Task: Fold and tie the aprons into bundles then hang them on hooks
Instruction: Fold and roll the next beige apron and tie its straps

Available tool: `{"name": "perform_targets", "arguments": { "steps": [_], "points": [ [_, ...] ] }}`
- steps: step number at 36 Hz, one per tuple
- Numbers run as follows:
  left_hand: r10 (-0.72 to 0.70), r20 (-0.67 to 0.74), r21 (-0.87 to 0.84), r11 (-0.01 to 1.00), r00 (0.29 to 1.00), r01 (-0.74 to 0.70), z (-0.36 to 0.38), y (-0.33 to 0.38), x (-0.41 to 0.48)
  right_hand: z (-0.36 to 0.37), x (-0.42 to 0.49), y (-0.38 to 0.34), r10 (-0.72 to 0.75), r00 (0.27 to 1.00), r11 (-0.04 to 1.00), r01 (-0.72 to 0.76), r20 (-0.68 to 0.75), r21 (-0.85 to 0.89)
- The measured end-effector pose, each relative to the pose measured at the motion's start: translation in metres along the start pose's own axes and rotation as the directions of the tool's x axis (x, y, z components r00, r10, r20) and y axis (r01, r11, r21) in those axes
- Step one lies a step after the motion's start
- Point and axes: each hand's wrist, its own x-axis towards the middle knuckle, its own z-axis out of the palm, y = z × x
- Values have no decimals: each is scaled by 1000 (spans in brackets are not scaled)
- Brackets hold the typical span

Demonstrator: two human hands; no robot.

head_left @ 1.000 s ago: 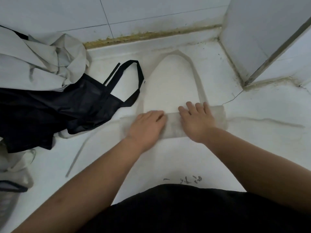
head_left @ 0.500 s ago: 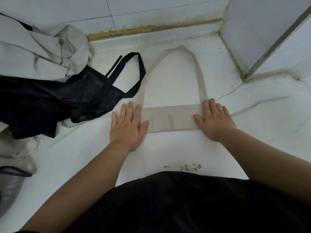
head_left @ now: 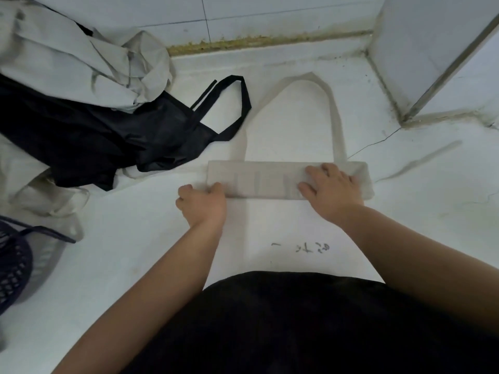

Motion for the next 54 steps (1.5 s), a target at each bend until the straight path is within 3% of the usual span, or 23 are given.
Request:
{"name": "perform_targets", "arguments": {
  "steps": [5, 10, 13, 16, 20, 23, 26, 29, 31, 35, 38, 39, 42, 44, 50, 54],
  "points": [
    [-276, 46, -396, 877, 960, 271, 17, 12, -8, -4, 4, 4, -26, 999, 1000, 25, 44, 13],
    [-274, 91, -474, 834, 957, 284, 36, 22, -18, -4, 8, 11, -64, 997, 998, 64, 52, 6],
    [-88, 10, -376, 923, 996, 86, 44, 18, -25, -5, 9, 12, -91, 994, 996, 91, 64, 5],
    [164, -46, -148, 974, 985, -169, 46, 8, -24, -6, 12, 17, -122, 990, 993, 122, 69, 5],
    [479, 38, 96, 872, 877, -480, 47, -5, -20, -2, 12, 19, -144, 988, 989, 145, 50, -23],
    [602, 104, 220, 762, 792, -609, 51, -11, -18, 0, 12, 20, -156, 987, 987, 157, 35, -37],
    [616, 138, 300, 720, 775, -626, 56, -12, -16, 0, 13, 21, -162, 986, 986, 163, 40, -40],
    [581, 55, 195, 792, 812, -579, 55, -4, -19, 0, 13, 22, -166, 985, 985, 168, 41, -51],
    [615, 29, 208, 767, 788, -607, 51, 0, -16, 0, 13, 22, -166, 986, 984, 168, 36, -56],
    [794, 147, 434, 485, 591, -759, 52, -4, -12, 0, 13, 22, -166, 985, 984, 168, 41, -59],
    [845, 286, 600, 209, 451, -772, 55, -12, -5, 1, 13, 21, -165, 985, 984, 168, 51, -53],
    [829, 323, 628, 174, 457, -759, 55, -10, -4, 1, 12, 22, -168, 985, 984, 170, 51, -51],
    [685, 416, 701, 177, 598, -691, 56, 4, -11, 0, 13, 22, -170, 984, 984, 172, 50, -45],
    [620, 453, 736, 146, 641, -662, 60, 6, -10, 0, 12, 22, -170, 984, 984, 173, 56, -41],
    [606, 606, 653, -10, 515, -757, 45, 0, 2, -1, 10, 23, -165, 984, 986, 167, 64, -30],
    [618, 639, 562, 32, 458, -827, 43, 3, -1, -1, 10, 18, -146, 987, 988, 150, 67, -48]
  ]
}}
